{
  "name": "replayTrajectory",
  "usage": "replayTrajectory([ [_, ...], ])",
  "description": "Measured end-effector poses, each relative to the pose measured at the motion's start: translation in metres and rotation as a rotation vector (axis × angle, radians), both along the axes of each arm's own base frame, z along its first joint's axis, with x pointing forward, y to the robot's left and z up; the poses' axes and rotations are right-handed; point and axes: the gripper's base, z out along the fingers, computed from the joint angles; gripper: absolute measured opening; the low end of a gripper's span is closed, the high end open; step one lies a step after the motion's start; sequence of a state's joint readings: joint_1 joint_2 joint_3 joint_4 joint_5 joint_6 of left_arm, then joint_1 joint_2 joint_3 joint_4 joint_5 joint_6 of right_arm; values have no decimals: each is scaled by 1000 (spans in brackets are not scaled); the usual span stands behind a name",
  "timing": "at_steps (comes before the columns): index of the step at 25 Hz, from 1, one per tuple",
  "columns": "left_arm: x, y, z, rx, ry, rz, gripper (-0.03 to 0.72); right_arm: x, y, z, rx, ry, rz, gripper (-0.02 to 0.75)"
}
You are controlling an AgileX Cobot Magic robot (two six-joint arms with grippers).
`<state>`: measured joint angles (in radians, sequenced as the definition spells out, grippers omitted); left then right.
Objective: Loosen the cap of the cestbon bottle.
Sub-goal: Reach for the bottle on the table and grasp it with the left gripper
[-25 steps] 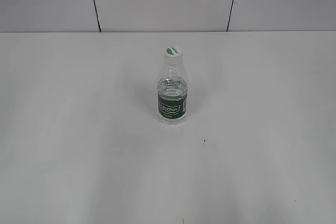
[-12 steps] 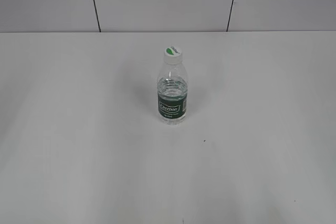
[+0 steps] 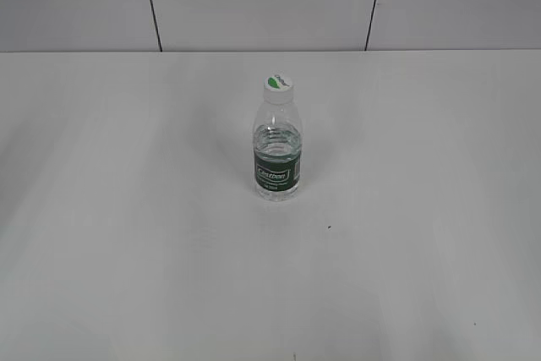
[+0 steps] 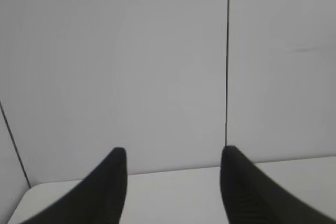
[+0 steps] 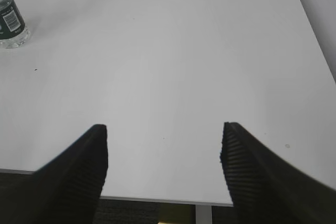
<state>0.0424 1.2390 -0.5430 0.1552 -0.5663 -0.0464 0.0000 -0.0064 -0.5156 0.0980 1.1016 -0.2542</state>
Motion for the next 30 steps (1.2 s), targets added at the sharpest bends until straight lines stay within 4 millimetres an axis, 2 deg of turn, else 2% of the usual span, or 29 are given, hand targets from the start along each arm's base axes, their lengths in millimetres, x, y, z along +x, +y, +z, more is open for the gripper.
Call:
replayTrajectory([
  [9,51,-4,-45,28,123,-70,316,0,0,0,0,-3,0,517],
  [18,95,-21,-86,21,213,-296,309,0,0,0,0,-4,0,517],
  [24,118,-34,-113,-54,258,-555,307,0,0,0,0,-4,0,517],
  [30,118,-40,-115,-105,264,-955,307,0,0,0,0,-6,0,517],
])
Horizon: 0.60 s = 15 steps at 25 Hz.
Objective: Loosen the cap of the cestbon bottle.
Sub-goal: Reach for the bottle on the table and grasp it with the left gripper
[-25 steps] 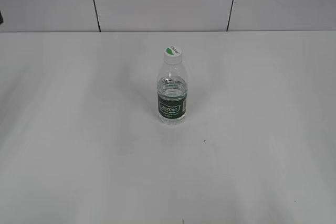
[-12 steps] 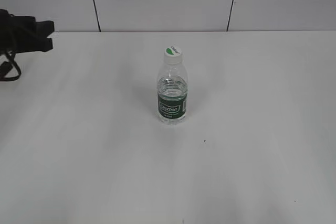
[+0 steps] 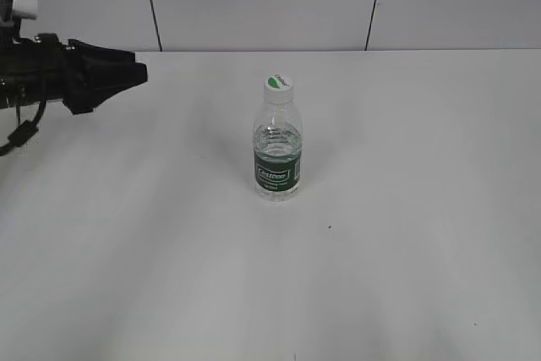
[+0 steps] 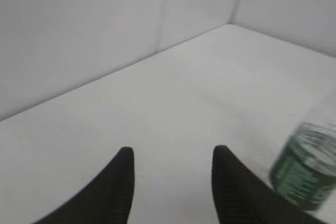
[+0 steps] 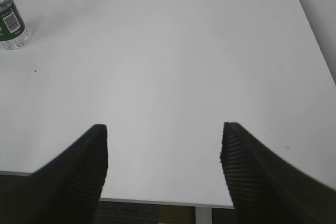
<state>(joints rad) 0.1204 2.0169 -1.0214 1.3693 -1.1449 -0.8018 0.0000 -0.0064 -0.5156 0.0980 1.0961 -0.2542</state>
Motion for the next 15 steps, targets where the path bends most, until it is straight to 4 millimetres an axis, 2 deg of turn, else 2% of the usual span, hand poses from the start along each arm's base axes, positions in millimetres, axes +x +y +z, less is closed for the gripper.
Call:
replayTrajectory([
  [6,-5,-7,-14,82,6,-203,295,0,0,0,0,0,0,517],
  [10,-2,-7,-15,98,-10,-224,254,0,0,0,0,0,0,517],
  [15,-2,-8,-15,92,3,-225,246,0,0,0,0,0,0,517],
])
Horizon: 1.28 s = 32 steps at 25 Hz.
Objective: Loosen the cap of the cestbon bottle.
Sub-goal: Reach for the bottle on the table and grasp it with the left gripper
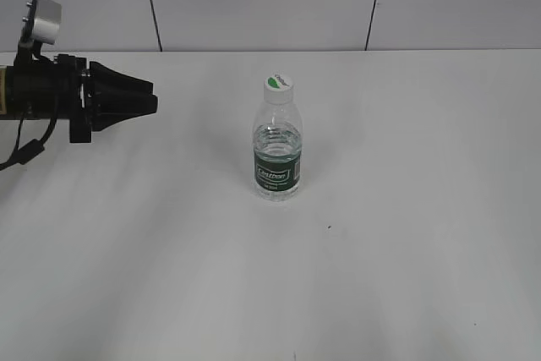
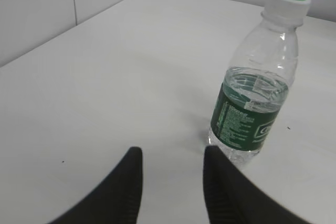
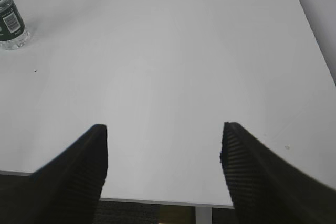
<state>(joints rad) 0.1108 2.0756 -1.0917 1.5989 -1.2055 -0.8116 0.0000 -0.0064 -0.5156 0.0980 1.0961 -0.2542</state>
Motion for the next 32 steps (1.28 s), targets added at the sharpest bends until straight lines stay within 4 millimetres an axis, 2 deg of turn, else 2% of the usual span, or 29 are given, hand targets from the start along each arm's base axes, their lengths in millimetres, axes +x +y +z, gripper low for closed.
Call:
replayTrajectory([
  [11,-1,-2,0,-24,72,19,246,0,0,0,1,0,0,517],
  [13,-1,-4,0,-27,73,17,276,0,0,0,1,0,0,517],
  [17,-1,-14,0,-31,72,-3,461,0,0,0,1,0,0,517],
  [20,-2,-23,-1,-21,74,-17,539,0,0,0,1,0,0,517],
  [26,-3,-30,-4,0,38,-52,559,0,0,0,1,0,0,517],
  [32,0,-36,-33,-7,83,-93,559,0,0,0,1,0,0,517],
])
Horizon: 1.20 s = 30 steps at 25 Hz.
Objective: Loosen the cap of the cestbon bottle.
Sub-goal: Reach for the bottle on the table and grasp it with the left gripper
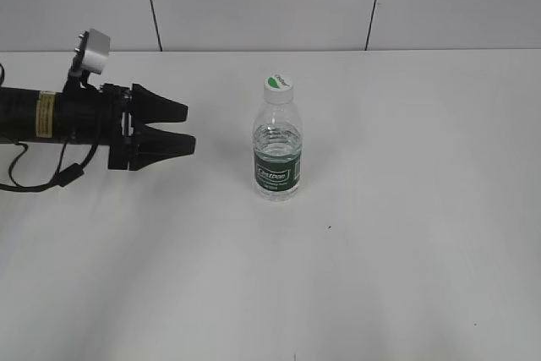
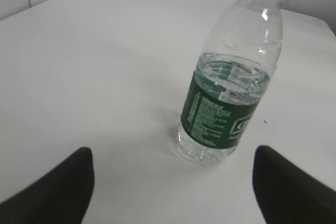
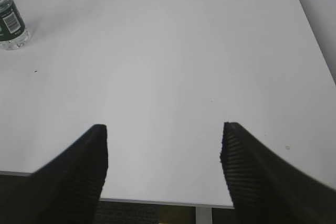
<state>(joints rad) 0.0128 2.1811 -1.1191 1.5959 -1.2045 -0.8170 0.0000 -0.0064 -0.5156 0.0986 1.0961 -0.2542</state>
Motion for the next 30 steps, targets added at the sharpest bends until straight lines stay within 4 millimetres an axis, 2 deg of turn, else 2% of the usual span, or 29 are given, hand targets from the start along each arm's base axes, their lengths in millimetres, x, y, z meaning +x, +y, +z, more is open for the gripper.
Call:
replayTrajectory([
  [4,2,-20,-19,2,27,-57,559,0,0,0,0,0,0,517],
  [15,9,-85,-49,1,16,-220,559,0,0,0,0,0,0,517],
  [25,11,-128,-40,-23,-51,-293,559,0,0,0,0,0,0,517],
  [30,12,-135,-40,-60,-42,-260,559,0,0,0,0,0,0,517],
])
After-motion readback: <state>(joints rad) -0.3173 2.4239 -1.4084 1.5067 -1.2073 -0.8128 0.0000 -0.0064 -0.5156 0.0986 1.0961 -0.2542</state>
